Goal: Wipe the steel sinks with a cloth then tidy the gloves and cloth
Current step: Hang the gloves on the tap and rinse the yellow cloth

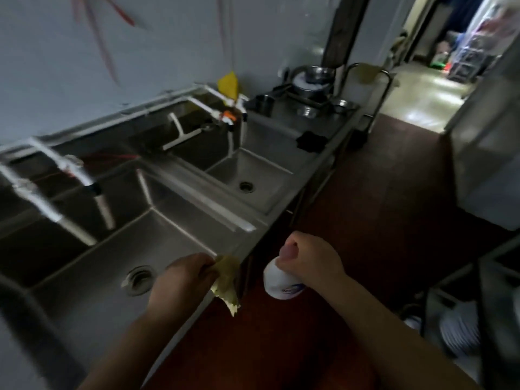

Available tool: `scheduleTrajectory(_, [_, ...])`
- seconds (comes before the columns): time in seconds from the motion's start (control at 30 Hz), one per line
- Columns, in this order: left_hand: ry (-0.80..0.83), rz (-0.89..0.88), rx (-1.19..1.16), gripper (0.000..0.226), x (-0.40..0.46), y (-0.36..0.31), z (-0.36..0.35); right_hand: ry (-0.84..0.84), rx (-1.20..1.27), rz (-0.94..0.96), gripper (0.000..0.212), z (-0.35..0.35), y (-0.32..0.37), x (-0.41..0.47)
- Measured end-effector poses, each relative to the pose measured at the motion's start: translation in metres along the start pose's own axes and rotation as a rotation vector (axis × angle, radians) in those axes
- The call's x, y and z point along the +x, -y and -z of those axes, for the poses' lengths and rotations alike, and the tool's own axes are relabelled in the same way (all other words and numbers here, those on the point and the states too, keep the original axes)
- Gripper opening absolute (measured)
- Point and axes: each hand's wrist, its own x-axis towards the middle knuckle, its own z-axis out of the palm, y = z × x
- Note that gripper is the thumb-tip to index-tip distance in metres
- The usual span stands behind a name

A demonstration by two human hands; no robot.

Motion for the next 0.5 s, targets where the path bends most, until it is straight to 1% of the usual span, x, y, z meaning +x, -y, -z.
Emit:
scheduleTrajectory(0.03, [0.011, 0.010, -0.026, 0.018, 0.016, -0.016, -0.016, -0.001, -0.011, -0.013, 0.018, 0.012, -0.022, 0.007])
scheduleTrajectory(0.1, [0.026, 0.029, -0.052, 0.011, 0.042, -0.045, -0.042, 0.003, -0.033, -0.028, 0.021, 0.037, -0.060, 0.019])
scheduleTrajectory(0.23, [0.064, -0.004, -0.078, 0.014, 0.090, -0.090, -0.081, 0.025, -0.088, -0.046, 0.025, 0.082, -0.122, 0.048])
scheduleTrajectory(0.4, [0.123, 0.040, -0.057, 0.022, 0.150, -0.110, -0.112, 0.032, -0.116, -0.055, 0.030, 0.112, -0.178, 0.094])
scheduleTrajectory(0.5, [0.109, 0.046, -0.056, 0.024, 0.192, -0.115, -0.130, -0.002, -0.112, -0.070, 0.031, 0.118, -0.199, 0.129])
